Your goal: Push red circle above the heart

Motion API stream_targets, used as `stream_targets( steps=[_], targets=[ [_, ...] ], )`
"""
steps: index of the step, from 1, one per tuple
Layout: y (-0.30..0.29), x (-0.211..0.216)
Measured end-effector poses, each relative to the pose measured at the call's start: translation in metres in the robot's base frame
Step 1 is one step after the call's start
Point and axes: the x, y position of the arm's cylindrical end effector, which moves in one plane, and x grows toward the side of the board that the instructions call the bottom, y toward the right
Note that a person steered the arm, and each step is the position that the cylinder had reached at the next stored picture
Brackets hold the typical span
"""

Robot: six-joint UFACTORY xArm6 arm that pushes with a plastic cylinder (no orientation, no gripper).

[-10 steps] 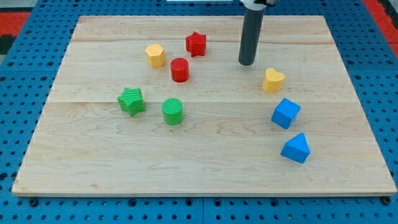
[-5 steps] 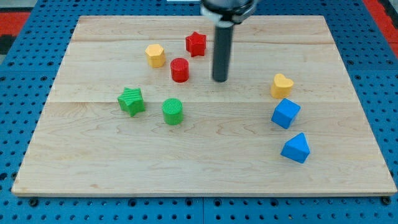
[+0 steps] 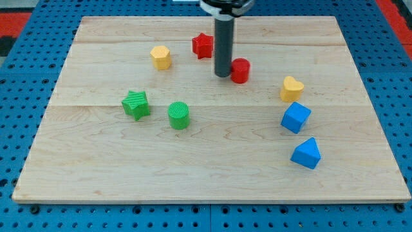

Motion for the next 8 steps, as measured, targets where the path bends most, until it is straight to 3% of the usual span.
stream_targets(
  steps=[2,4,5,8],
  targets=[
    [0.057,-0.008],
    [0.057,-0.007],
    [0.002,0.019],
    [-0.078,-0.060]
  ],
)
